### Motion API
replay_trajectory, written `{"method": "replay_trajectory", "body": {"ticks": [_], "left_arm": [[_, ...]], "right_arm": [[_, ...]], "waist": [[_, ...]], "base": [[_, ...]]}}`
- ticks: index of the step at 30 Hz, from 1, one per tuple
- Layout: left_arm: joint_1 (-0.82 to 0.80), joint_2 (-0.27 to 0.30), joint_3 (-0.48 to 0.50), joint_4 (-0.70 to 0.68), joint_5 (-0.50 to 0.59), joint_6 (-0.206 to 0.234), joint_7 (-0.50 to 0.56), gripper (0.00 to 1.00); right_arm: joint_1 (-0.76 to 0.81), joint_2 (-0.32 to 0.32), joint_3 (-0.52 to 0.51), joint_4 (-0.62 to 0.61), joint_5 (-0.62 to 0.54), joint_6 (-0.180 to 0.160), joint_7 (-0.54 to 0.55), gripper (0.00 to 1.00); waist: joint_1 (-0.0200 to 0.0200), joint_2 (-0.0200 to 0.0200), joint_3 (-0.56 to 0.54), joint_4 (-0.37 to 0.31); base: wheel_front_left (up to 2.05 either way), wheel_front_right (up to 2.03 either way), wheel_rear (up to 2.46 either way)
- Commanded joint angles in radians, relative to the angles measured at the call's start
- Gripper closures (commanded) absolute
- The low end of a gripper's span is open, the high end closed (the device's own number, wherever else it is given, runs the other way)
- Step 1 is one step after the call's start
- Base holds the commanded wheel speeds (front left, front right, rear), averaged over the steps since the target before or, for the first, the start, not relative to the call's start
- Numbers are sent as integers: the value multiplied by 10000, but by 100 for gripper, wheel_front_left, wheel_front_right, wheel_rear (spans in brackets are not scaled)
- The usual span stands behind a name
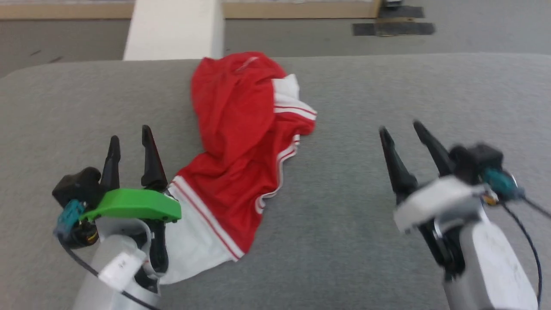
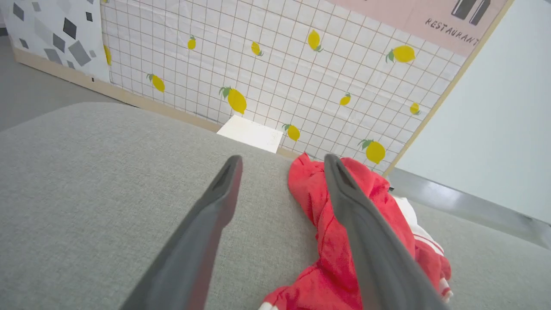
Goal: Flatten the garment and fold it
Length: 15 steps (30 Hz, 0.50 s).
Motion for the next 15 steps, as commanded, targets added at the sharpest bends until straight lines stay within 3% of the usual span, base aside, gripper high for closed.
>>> {"method": "replay_trajectory", "body": {"ticks": [1, 6, 10, 14, 15], "left_arm": [[375, -310, 254, -319, 498, -109, -31, 0], [804, -1196, 1138, -1229, 1801, -647, -33, 0], [844, -1390, 1386, -1454, 2157, -929, -34, 0], [777, -1405, 1111, -1555, 1648, -833, -35, 0], [769, -1407, 885, -1601, 1484, -718, -35, 0]], "right_arm": [[-563, -1, 70, 374, 21, -15, 90, 0], [-2457, -1, 21, 2343, -50, -15, 799, 0], [-3715, -15, -202, 3949, -269, -15, 1665, 0], [-4759, -95, -548, 5272, -667, -15, 2548, 0], [-5267, -147, -830, 6069, -975, -15, 3425, 0]], "waist": [[0, 0, 358, 926], [0, 0, 887, 1852], [0, 0, 1290, 2429], [0, 0, 1618, 2865], [0, 0, 1759, 3068]], "base": [[0, 0, 0], [0, 0, 0], [0, 0, 0], [0, 0, 0], [0, 0, 0]]}}
